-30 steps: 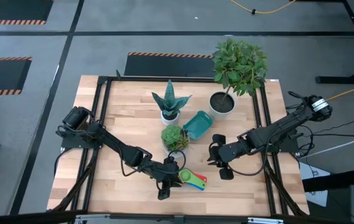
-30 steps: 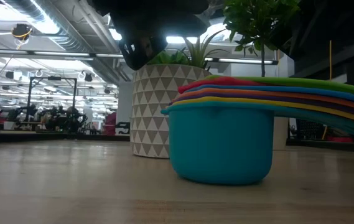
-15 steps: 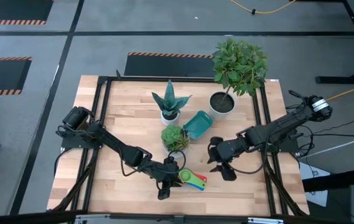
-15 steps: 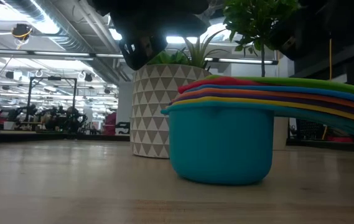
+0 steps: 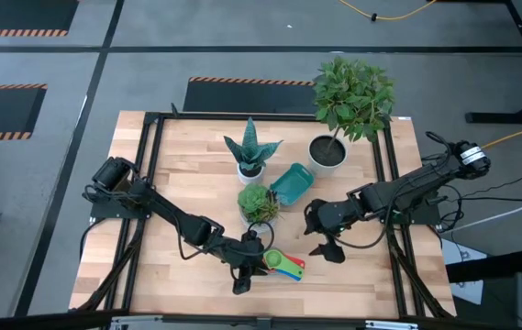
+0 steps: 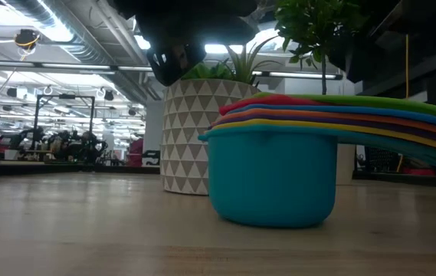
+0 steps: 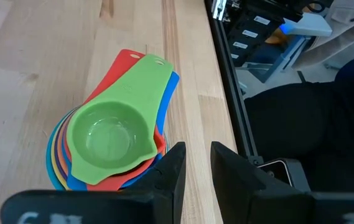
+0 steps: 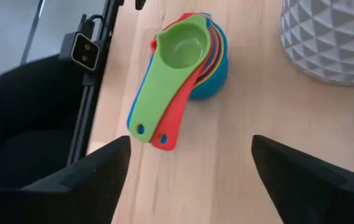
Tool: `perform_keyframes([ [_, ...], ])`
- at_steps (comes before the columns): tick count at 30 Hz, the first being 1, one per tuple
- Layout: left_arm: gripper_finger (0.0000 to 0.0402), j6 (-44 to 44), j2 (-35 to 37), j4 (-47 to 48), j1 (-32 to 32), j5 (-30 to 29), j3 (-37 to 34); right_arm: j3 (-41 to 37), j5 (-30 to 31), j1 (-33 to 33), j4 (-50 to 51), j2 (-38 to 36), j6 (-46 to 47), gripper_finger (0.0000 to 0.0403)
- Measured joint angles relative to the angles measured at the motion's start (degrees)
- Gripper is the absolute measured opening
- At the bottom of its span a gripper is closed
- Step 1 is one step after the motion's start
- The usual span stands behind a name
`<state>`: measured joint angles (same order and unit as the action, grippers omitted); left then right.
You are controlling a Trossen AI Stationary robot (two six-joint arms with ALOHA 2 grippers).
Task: Nest measuring cups in basket
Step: Put the stacked measuring cups into the green bin
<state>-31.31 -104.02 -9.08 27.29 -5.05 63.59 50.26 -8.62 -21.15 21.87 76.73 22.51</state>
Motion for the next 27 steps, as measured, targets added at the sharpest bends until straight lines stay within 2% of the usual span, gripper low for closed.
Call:
perform_keyframes([
  [4,0.0069,0.0,0.02,0.0,0.0,0.01,0.0,0.0,1.33,0.11,-0.11,0.0,2.81,0.0331],
  [8,0.0069,0.0,0.02,0.0,0.0,-0.01,0.0,0.0,-0.17,2.57,-0.32,0.73,2.46,0.0332],
  [10,0.0069,0.0,0.02,0.02,0.0,-0.01,0.0,0.0,-3.57,4.99,-0.26,2.0,2.44,0.0332],
  [17,0.0069,0.0,0.02,-0.1,0.0,-0.01,0.0,-0.02,-22.84,10.98,-6.4,10.54,1.36,0.0333],
  [27,0.0069,0.0,0.02,-0.61,0.0,-0.01,0.0,-0.02,-34.89,11.67,-17.52,20.68,7.34,0.0333],
])
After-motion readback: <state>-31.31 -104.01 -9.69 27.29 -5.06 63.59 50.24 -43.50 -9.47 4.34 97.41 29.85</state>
